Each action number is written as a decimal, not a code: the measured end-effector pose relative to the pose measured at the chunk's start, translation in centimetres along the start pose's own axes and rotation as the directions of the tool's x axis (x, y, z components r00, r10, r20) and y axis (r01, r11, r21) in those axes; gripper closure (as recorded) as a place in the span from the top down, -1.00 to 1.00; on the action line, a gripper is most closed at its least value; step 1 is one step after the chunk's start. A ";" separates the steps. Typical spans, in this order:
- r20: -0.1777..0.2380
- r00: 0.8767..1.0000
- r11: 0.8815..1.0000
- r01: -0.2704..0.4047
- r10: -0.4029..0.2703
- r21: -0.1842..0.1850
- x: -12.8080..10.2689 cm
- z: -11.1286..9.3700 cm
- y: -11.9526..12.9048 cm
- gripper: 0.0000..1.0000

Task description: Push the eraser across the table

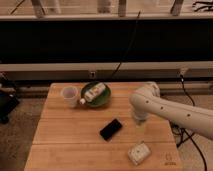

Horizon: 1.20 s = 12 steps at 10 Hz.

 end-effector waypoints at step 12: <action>-0.022 0.995 0.993 0.092 -0.094 -0.076 -4.3 3.1 -2.9 -1.00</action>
